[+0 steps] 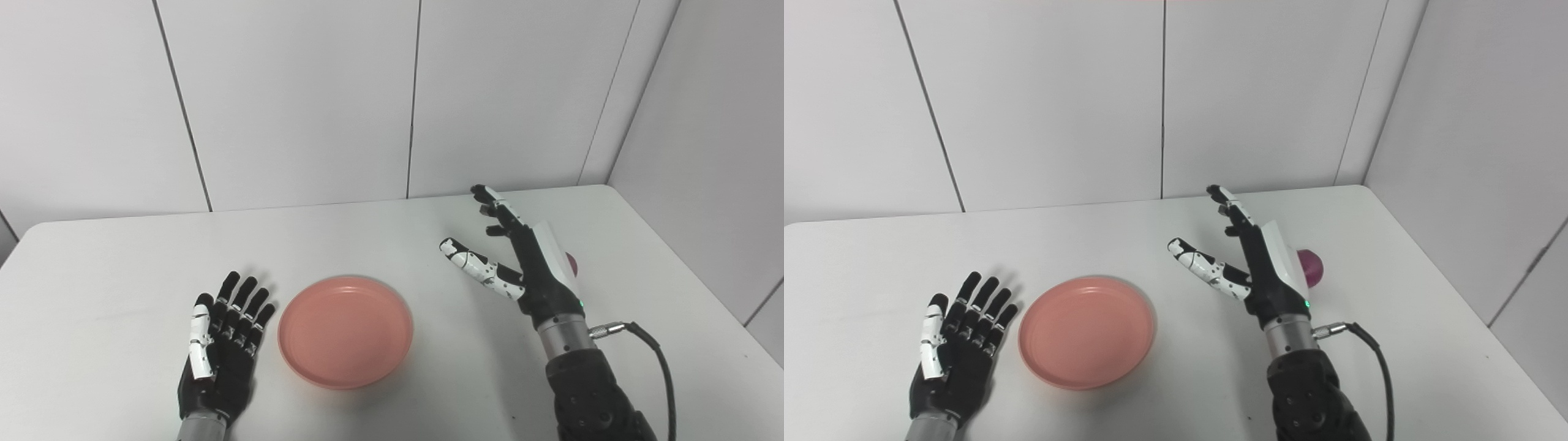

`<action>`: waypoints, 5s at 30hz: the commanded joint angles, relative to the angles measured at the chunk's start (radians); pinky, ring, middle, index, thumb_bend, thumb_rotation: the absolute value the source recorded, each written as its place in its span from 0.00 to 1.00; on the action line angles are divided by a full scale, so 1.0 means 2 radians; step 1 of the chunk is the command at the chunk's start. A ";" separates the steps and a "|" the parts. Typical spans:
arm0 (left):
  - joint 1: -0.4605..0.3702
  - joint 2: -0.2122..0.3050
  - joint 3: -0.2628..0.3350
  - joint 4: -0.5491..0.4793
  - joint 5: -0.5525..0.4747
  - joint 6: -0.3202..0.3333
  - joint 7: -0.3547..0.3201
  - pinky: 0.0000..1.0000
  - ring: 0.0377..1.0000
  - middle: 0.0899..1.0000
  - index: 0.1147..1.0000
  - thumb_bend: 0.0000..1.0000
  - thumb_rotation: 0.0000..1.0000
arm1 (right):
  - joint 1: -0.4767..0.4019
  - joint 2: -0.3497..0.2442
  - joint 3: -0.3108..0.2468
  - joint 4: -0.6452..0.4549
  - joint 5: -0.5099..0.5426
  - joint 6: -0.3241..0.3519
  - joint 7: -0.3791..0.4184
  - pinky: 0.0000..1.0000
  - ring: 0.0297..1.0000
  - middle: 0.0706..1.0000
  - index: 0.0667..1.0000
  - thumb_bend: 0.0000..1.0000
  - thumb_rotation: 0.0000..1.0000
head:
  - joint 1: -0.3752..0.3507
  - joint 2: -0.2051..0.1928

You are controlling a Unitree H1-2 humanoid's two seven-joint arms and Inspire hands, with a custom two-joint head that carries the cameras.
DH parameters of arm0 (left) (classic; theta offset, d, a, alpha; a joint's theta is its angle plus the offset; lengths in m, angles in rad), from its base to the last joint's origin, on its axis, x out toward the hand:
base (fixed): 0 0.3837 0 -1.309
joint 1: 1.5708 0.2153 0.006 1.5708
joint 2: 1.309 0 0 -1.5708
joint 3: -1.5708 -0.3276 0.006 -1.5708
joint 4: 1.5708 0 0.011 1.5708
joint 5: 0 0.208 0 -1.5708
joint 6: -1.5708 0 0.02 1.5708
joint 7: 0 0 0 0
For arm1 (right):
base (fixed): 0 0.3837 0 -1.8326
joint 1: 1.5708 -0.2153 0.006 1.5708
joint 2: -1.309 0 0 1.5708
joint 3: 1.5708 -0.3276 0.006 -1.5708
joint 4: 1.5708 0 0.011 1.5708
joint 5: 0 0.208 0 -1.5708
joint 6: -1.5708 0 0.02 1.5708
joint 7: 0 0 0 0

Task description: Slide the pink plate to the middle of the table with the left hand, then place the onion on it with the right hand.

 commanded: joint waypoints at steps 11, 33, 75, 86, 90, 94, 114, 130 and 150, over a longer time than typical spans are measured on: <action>-0.010 0.011 0.016 0.018 -0.020 0.003 -0.008 0.95 0.94 0.94 0.93 0.40 1.00 | -0.034 -0.057 -0.040 -0.019 -0.068 0.001 0.012 0.66 0.76 0.79 0.80 0.87 0.25 | -0.014 -0.005; -0.014 0.020 0.025 0.031 -0.029 -0.008 -0.022 0.96 0.94 0.94 0.93 0.41 1.00 | -0.031 -0.131 -0.080 0.039 -0.134 0.037 0.103 0.73 0.83 0.87 0.88 1.00 0.29 | -0.020 -0.006; -0.006 0.024 0.025 0.027 -0.035 -0.009 -0.025 0.96 0.94 0.95 0.94 0.41 1.00 | -0.086 -0.155 -0.042 0.219 -0.136 0.038 0.130 0.72 0.81 0.85 0.84 0.98 0.36 | -0.015 -0.004; -0.003 0.023 0.023 0.021 -0.036 -0.005 -0.024 0.97 0.95 0.95 0.94 0.41 1.00 | -0.105 -0.155 -0.035 0.244 -0.141 0.039 0.147 0.71 0.80 0.85 0.85 0.96 0.38 | -0.016 0.001; -0.002 0.023 0.022 0.019 -0.034 -0.004 -0.023 0.96 0.94 0.95 0.94 0.41 1.00 | -0.112 -0.158 -0.033 0.253 -0.156 0.039 0.154 0.70 0.80 0.84 0.85 0.95 0.40 | -0.016 0.001; -0.002 0.025 0.023 0.021 -0.037 -0.005 -0.028 0.97 0.95 0.96 0.94 0.42 1.00 | -0.113 -0.160 -0.036 0.257 -0.159 0.039 0.157 0.70 0.80 0.83 0.85 0.96 0.40 | -0.016 0.002; -0.001 0.027 0.021 0.017 -0.037 0.000 -0.024 0.96 0.94 0.95 0.94 0.43 1.00 | -0.115 -0.177 -0.035 0.281 -0.143 0.039 0.162 0.65 0.74 0.78 0.80 0.86 0.36 | -0.015 0.004; -0.001 0.026 0.023 0.017 -0.041 -0.001 -0.024 0.96 0.94 0.95 0.94 0.42 1.00 | -0.119 -0.165 -0.025 0.320 -0.091 -0.006 0.058 0.52 0.56 0.60 0.60 0.80 0.15 | -0.014 0.005; 0.000 0.026 0.021 0.017 -0.041 -0.004 -0.023 0.97 0.95 0.95 0.94 0.41 1.00 | -0.132 -0.186 0.016 0.358 -0.069 -0.010 0.025 0.32 0.39 0.45 0.45 0.51 0.14 | -0.006 0.003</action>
